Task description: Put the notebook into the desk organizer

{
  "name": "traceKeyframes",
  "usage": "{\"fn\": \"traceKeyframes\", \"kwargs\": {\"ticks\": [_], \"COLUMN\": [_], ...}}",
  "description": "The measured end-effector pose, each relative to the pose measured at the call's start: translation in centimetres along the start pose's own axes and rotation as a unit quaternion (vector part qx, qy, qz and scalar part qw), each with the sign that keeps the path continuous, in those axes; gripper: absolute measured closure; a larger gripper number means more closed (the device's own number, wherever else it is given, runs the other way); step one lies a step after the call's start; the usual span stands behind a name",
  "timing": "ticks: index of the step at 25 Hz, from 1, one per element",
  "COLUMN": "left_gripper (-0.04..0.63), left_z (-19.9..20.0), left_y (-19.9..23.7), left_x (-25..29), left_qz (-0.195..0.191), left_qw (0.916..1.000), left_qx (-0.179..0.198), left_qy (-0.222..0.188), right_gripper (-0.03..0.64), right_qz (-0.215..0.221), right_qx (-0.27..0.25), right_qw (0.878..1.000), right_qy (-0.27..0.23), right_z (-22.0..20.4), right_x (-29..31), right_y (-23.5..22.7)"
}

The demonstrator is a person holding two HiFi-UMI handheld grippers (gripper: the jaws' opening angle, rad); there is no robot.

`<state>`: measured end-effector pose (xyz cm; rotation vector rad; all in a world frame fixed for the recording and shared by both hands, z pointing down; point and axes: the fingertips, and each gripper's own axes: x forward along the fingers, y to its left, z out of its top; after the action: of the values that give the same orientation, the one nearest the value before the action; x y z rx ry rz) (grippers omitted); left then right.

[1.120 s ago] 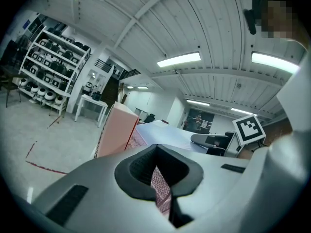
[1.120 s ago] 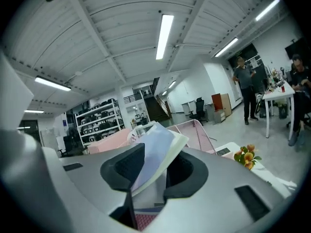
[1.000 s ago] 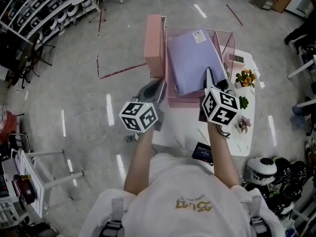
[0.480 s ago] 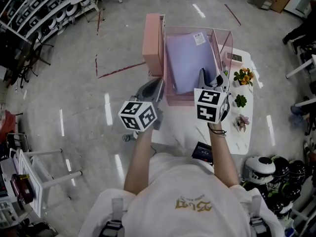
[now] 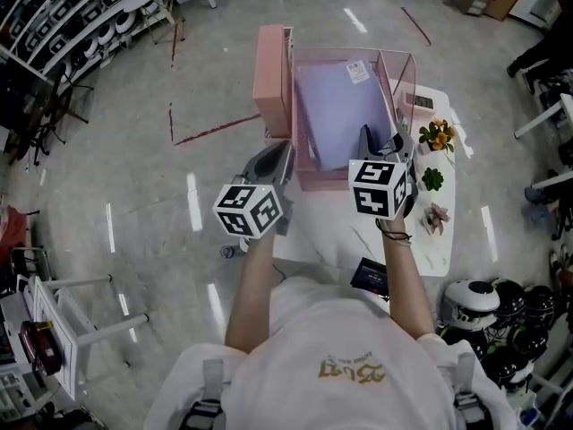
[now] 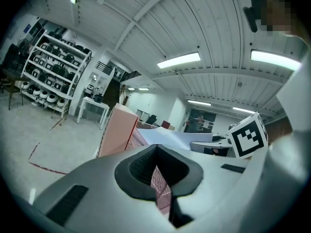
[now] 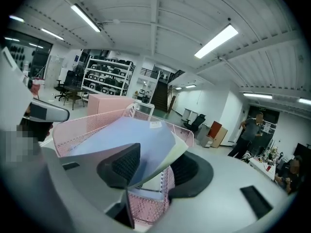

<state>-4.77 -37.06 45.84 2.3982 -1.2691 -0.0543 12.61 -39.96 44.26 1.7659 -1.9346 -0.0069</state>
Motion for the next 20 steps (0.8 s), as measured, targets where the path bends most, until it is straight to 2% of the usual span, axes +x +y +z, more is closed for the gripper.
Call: {"fn": "traceKeyframes", "kwargs": {"ticks": [10,11,12,15,20], "left_gripper": [0.578,0.578,0.578,0.578,0.578], "left_z": [0.0,0.1,0.1,0.0,0.1], "left_y": [-0.1,-0.1,0.0,0.4,0.3], "left_x": [0.2,0.2,0.1,0.1,0.2], "left_qz": [-0.003,-0.003,-0.003,-0.002,-0.006], "left_qw": [0.9999,0.9999,0.9999,1.0000,1.0000], "left_qx": [0.011,0.011,0.010,0.005,0.004], "left_qy": [0.003,0.003,0.003,0.001,-0.001], "right_gripper": [0.365,0.328,0.184,0.173,0.176], "right_qz": [-0.023,-0.025,-0.026,-0.021,0.003], "right_qx": [-0.038,-0.051,-0.068,-0.086,-0.040], "right_qw": [0.999,0.998,0.997,0.996,0.999], "right_qy": [0.015,0.014,0.013,0.010,0.008], "right_z": [-0.7,-0.6,-0.4,0.3,0.0], "right_x": [0.7,1.1,1.4,1.9,1.4], "right_y": [-0.9,-0.9,-0.8,-0.7,-0.3]}}
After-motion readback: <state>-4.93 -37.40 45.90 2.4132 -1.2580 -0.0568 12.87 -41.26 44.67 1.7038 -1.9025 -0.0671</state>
